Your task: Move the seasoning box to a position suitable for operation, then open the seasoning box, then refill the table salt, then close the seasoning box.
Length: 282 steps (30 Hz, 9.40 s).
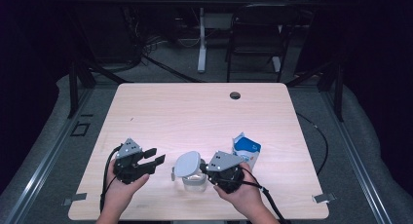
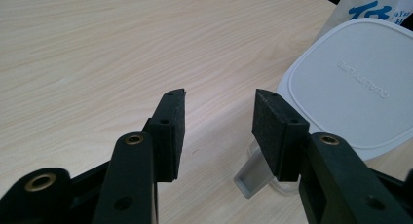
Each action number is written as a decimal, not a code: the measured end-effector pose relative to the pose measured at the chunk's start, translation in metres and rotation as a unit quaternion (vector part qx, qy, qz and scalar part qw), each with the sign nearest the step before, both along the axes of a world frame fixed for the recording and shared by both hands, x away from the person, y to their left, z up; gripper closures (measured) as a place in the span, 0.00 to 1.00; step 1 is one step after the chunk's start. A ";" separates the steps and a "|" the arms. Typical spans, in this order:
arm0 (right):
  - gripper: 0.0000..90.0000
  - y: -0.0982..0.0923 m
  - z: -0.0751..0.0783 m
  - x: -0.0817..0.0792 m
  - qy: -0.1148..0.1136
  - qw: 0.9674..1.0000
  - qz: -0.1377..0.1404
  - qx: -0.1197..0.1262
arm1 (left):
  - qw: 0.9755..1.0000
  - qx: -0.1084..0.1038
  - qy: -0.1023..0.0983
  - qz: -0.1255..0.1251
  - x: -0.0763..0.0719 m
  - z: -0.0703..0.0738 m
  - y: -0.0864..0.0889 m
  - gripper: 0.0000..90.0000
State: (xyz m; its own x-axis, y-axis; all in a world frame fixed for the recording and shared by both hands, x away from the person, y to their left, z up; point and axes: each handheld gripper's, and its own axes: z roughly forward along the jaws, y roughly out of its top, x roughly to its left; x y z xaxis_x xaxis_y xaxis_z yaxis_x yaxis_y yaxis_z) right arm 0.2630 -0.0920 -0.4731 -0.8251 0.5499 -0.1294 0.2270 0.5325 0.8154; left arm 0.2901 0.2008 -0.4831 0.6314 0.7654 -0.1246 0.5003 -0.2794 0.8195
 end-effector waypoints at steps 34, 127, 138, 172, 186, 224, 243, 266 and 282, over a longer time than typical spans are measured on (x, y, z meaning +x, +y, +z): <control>1.00 0.020 0.017 0.002 -0.014 1.000 0.013 0.015 | 1.000 0.011 -0.003 -0.007 -0.003 0.001 -0.007 0.67; 0.53 -0.086 -0.010 -0.025 0.004 0.996 -0.077 0.054 | 0.999 -0.020 0.003 0.041 0.002 -0.001 0.024 0.60; 0.53 -0.119 -0.025 -0.033 0.013 0.993 -0.100 0.062 | 0.998 -0.022 0.005 0.053 0.002 -0.002 0.030 0.59; 0.41 -0.135 -0.070 0.021 0.030 0.986 -0.146 0.068 | 0.994 -0.025 0.009 0.105 -0.021 -0.012 0.070 0.55; 0.41 -0.127 -0.083 0.035 0.042 0.987 -0.140 0.066 | 0.993 -0.034 0.009 0.113 -0.020 -0.011 0.075 0.55; 0.39 -0.113 -0.095 0.043 0.023 0.987 -0.153 0.055 | 0.992 -0.032 0.019 0.118 -0.018 -0.017 0.076 0.56; 0.39 -0.103 -0.101 0.045 0.014 0.985 -0.166 0.034 | 0.992 -0.033 0.020 0.118 -0.017 -0.017 0.077 0.56; 0.43 -0.097 -0.104 0.045 0.002 0.985 -0.169 0.024 | 0.992 -0.036 0.018 0.122 -0.018 -0.016 0.079 0.56; 0.43 -0.098 -0.103 0.045 0.004 0.987 -0.162 0.022 | 0.991 -0.036 0.021 0.123 -0.018 -0.017 0.081 0.56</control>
State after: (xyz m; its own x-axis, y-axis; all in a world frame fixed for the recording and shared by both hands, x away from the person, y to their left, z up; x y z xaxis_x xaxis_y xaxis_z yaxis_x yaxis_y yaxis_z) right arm 0.3083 -0.1900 -0.5763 -0.6063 0.7897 -0.0933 0.3865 0.3952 0.8333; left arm 0.2724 0.2815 -0.5001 0.4191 0.8839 -0.2075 0.5805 -0.0851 0.8098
